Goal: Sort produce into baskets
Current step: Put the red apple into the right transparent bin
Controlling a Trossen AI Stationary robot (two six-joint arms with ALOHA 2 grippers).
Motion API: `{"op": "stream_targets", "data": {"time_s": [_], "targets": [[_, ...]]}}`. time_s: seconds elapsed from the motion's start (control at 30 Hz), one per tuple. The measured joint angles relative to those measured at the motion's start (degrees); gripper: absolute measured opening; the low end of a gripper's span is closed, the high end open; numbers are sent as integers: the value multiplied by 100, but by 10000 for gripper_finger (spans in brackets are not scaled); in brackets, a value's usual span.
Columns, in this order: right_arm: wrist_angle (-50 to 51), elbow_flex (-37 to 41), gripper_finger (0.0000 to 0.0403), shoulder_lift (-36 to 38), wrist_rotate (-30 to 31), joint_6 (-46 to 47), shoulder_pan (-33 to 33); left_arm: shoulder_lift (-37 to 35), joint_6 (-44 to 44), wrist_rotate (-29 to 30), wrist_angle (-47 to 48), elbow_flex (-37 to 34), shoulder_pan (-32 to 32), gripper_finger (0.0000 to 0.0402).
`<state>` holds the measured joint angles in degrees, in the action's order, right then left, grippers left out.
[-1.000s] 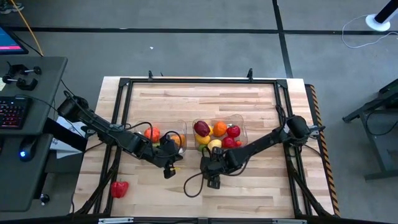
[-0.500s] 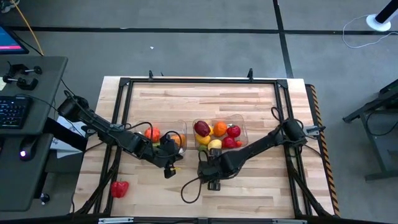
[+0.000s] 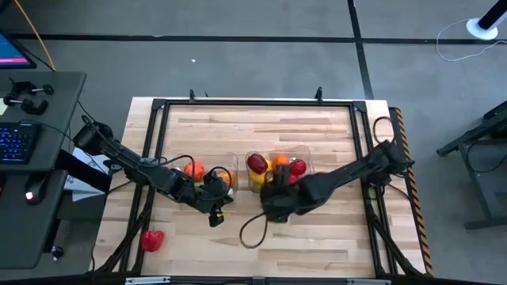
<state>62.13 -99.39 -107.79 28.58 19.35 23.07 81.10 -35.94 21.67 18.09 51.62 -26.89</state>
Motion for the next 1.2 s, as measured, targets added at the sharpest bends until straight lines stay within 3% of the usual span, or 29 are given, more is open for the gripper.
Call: {"op": "stream_targets", "data": {"time_s": [0.2,0.53,0.73,1.2], "targets": [[-253,1110,193,920,149,837,-278,0,0,-4,-58,0,-2,0],[-2327,3087,193,1892,99,1593,-695,2,-3,-8,-207,2,0,0],[-3014,3375,198,1854,-219,1657,-828,2,-94,-7,-221,2,49,0],[-3027,3398,251,1810,-188,1772,-962,2,-98,-9,-494,2,318,0]]}}
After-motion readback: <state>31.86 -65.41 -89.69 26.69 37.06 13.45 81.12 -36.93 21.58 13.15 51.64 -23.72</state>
